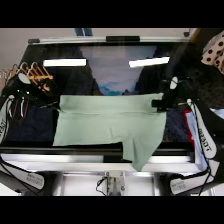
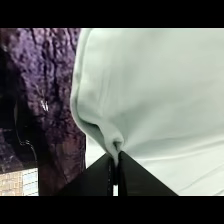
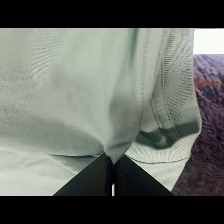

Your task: Fold the shirts.

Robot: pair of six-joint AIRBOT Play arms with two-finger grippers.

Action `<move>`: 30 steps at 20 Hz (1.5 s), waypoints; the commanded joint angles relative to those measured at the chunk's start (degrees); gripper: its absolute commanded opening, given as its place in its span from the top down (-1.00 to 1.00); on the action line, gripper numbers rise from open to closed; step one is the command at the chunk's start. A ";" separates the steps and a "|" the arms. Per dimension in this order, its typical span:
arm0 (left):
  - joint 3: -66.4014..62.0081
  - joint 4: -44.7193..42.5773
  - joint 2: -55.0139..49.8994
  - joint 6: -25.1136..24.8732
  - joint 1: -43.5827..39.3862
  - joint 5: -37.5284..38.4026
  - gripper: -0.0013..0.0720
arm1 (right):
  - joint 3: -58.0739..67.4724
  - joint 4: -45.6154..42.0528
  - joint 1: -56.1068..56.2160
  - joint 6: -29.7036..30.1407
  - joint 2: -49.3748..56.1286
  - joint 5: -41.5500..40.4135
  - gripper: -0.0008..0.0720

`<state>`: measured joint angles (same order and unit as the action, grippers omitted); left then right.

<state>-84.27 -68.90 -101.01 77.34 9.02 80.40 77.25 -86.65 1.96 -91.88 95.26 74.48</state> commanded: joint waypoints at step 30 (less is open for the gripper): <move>54.27 8.55 31.58 -5.29 14.95 -13.94 0.25 | -12.74 -0.63 -21.00 9.99 -27.98 16.68 -0.31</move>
<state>-31.55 -61.95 -69.45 71.79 24.25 69.95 64.58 -87.42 -18.96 -81.78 67.40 90.17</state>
